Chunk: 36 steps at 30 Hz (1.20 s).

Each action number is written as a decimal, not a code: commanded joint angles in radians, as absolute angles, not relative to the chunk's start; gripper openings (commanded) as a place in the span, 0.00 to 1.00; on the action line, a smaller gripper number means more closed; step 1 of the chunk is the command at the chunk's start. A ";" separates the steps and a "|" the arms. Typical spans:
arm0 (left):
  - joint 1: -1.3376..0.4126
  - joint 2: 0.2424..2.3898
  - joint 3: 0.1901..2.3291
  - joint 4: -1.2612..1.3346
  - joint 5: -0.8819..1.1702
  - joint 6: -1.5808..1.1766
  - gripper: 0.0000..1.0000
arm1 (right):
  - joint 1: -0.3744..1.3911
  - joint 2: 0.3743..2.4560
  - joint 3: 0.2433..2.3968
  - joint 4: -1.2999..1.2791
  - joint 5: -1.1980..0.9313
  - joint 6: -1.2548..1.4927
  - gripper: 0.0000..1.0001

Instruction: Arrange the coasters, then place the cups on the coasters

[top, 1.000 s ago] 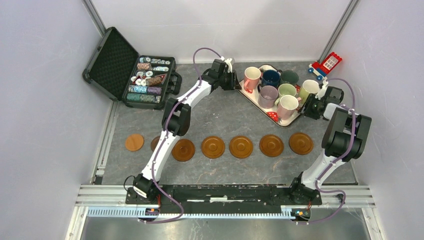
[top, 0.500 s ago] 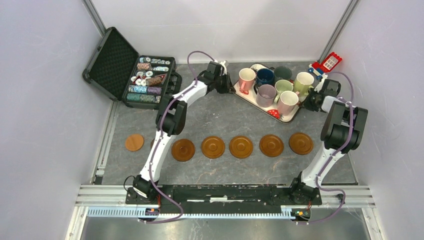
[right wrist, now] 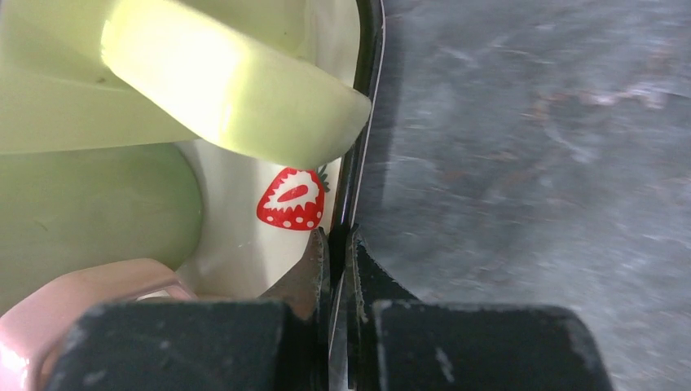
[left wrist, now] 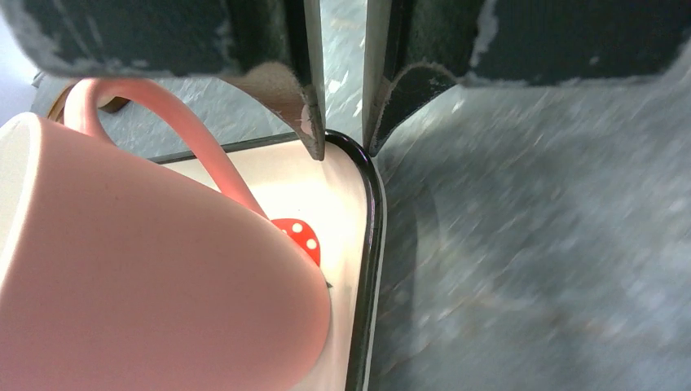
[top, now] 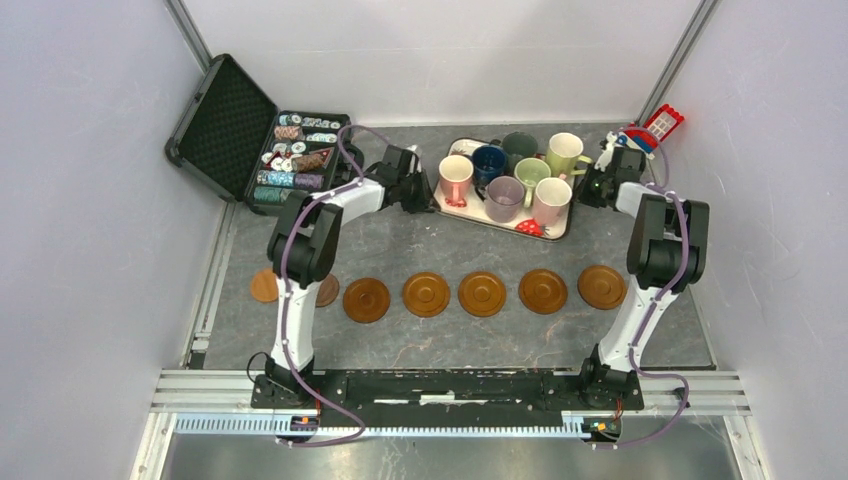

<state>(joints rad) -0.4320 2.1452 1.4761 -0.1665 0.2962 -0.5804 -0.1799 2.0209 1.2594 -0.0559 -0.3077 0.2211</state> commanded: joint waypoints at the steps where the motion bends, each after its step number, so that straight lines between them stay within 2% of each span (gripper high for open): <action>1: -0.412 2.007 1.351 -0.127 0.279 -0.595 0.02 | -0.072 2.077 1.255 -0.100 -0.418 0.210 0.00; 7: -0.360 1.923 1.240 -0.166 0.270 -0.565 0.02 | -0.006 2.086 1.251 -0.072 -0.425 0.239 0.00; 18: -0.285 1.875 1.192 -0.223 0.258 -0.498 0.04 | 0.073 2.089 1.232 -0.040 -0.425 0.280 0.02; 19: -0.284 1.873 1.192 -0.228 0.258 -0.484 0.09 | 0.076 2.091 1.235 -0.040 -0.426 0.281 0.04; 21: -0.274 1.871 1.200 -0.242 0.272 -0.465 0.28 | 0.078 2.087 1.240 -0.046 -0.423 0.278 0.11; 22: -0.265 1.865 1.205 -0.255 0.280 -0.458 0.43 | 0.077 2.087 1.246 -0.058 -0.413 0.272 0.15; 25: -0.235 1.836 1.223 -0.306 0.298 -0.433 0.73 | 0.066 2.069 1.255 -0.087 -0.394 0.259 0.29; 30: -0.190 1.719 1.206 -0.402 0.333 -0.332 0.85 | 0.051 2.019 1.256 -0.107 -0.397 0.248 0.54; 34: -0.109 1.623 1.207 -0.559 0.318 -0.222 0.86 | 0.028 1.979 1.250 -0.138 -0.388 0.238 0.71; 36: -0.069 1.595 1.227 -0.660 0.283 -0.100 0.86 | 0.009 1.950 1.232 -0.149 -0.386 0.232 0.76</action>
<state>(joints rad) -0.1421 1.6859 1.1992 -0.4538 0.3073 -0.3450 0.0372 2.0102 1.2591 -0.0532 -0.3954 0.2558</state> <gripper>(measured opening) 0.858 0.719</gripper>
